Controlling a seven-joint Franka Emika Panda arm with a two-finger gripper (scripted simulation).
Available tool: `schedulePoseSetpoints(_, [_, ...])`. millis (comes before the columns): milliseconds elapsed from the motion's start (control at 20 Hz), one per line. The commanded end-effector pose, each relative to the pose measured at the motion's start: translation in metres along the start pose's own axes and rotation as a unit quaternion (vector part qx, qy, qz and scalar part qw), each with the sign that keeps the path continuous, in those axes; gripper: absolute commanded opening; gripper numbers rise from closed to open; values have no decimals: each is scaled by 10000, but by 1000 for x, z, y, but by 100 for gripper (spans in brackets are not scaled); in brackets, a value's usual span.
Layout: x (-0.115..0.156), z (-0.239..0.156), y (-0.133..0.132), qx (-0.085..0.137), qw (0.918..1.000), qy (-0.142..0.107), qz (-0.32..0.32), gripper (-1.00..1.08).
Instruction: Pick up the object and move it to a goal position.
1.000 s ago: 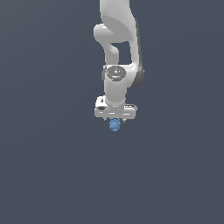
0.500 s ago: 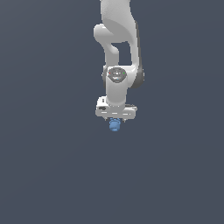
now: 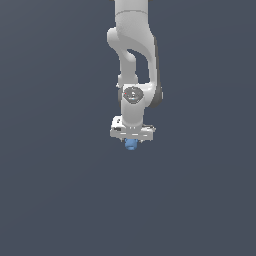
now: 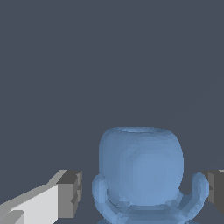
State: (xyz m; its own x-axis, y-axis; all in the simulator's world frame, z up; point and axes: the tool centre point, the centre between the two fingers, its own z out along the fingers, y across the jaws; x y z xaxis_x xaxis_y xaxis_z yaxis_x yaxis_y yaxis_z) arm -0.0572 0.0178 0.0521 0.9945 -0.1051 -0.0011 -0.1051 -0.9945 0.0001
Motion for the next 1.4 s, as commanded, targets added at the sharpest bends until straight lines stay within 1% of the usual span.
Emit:
schedulePoseSetpoints(0, [0,9,0,0,10000,5,3,100])
schedulePoseSetpoints(200, [1,13,0,1,10000,6,5,100])
schedulePoseSetpoints(250, [1,13,0,1,10000,6,5,-100])
schedulePoseSetpoints(900, [2,10,-2,1,10000,5,3,-100])
schedulePoseSetpoints(1100, [8,2,-7,1,10000,5,3,-100])
schedulePoseSetpoints(1350, [23,-16,-20,1,10000,5,3,-100])
